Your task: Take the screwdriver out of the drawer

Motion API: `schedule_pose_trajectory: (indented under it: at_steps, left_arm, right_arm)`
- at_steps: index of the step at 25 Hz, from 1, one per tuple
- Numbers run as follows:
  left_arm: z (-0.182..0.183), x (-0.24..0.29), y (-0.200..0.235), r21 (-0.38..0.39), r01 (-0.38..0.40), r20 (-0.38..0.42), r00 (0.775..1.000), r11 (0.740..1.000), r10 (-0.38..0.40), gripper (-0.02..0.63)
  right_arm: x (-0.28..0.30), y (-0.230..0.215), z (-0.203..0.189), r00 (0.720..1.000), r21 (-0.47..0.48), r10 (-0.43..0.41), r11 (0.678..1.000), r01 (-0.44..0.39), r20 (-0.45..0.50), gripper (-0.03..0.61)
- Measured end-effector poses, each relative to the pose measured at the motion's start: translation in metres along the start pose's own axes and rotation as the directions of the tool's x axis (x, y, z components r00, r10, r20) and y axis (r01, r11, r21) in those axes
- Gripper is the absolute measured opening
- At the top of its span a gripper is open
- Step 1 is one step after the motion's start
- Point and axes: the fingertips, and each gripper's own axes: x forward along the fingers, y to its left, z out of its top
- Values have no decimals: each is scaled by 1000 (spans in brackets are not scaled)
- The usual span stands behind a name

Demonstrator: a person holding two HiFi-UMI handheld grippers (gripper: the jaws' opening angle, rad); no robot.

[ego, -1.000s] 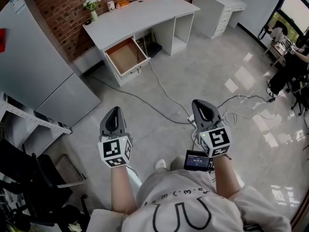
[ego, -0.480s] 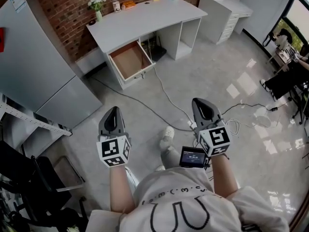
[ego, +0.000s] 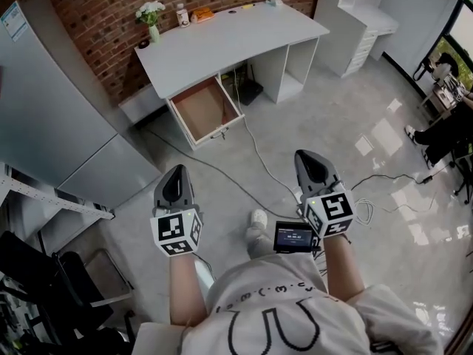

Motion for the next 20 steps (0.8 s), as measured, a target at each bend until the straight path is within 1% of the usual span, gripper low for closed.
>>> schedule_pose_trajectory:
  at_steps: [4,9,16,20]
  left_arm:
    - [12,49,2,-5,-5,-2,1000,1000,5,12]
    - [26,108,-4,10,6,-7,1000,1000,-6,12]
    - [26,179,-7,5,8,-23,1000,1000,-7,12]
    - [26,211,-14,1,15,-35,999,1000,-15,12]
  right_arm:
    - [43,-28,7,1000,-1,14,1000,-14,-1,20]
    - [91,-69,13,1000,20,22,1000,-22,1,20]
    - [149,-110,8,999,21,37,999,-37,-7,20]
    - [171,-132,6,999,21,40,999,-40,-16,20]
